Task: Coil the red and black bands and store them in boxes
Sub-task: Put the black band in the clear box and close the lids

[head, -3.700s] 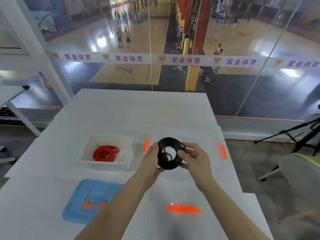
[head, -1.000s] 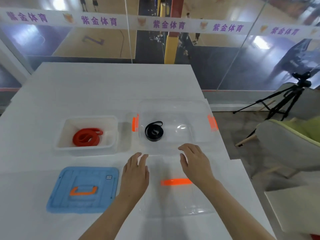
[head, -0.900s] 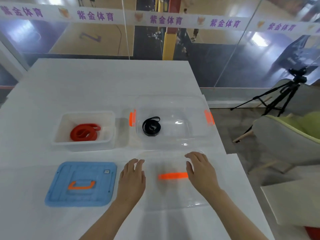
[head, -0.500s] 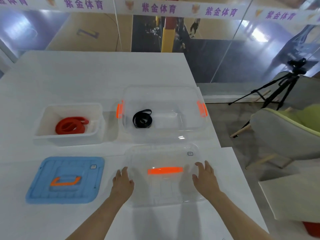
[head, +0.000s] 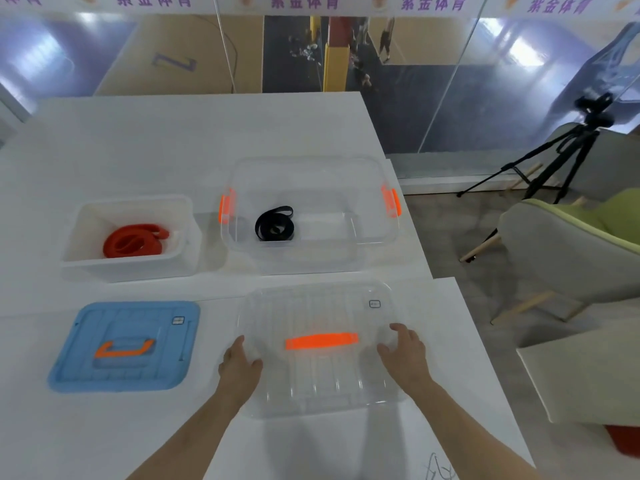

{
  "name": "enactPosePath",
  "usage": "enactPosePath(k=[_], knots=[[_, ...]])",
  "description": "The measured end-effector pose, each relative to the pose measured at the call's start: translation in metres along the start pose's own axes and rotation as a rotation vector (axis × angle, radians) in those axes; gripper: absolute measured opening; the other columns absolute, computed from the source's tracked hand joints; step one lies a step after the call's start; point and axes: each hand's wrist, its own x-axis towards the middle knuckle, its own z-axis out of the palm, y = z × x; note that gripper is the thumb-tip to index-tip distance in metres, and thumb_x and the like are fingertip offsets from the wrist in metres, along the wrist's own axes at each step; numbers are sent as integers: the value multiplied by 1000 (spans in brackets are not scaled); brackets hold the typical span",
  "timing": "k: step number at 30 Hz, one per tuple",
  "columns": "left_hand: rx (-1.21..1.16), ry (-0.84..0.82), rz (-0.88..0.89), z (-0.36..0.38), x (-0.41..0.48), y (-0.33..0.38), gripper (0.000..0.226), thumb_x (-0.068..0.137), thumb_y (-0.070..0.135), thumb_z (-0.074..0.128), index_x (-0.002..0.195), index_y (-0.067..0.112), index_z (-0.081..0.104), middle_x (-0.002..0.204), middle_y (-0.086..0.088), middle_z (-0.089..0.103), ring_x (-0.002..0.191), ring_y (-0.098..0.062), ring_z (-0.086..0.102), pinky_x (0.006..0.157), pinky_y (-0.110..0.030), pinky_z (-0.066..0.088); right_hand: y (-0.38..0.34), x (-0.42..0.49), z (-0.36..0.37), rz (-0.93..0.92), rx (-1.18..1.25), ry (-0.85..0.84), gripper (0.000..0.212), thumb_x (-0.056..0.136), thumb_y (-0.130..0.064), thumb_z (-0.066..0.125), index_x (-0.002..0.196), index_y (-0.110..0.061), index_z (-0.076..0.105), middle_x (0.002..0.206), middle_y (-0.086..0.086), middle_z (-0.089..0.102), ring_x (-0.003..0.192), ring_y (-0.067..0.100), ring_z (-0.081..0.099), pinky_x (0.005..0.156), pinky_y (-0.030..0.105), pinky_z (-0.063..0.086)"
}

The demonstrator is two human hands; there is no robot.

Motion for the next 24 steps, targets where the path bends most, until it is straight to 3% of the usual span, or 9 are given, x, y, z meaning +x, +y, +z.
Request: enactPosePath(k=[9,14,19,24], knots=[[-89,220,177,-13,-61,7,69,102,13,56,161,9,20,162,-15,22,148,-31,24,121,-47,26,9,-67,-20,-90,268,206,49,91,-15,77,137,-17,59,143,12,45,134,30,45,110,35,39],[-86,323,304,-37,-58,43,67,101,9,56,159,7,23,159,-19,26,147,-34,27,120,-45,27,-24,-63,-47,-191,364,335,42,94,-12,73,133,-21,59,143,6,43,136,24,42,111,39,42],[-90,389,392,-77,-35,98,63,100,4,55,157,4,30,154,-19,33,142,-34,34,114,-34,27,-76,-25,-82,-293,336,367,37,96,-13,71,131,-19,60,143,9,48,136,27,44,108,35,41],[-96,401,414,-122,17,153,58,97,0,53,152,3,38,147,-21,42,136,-39,43,116,-50,36,-134,26,-112,-357,282,346,33,97,-14,68,129,-19,62,144,10,50,138,29,43,109,39,43]])
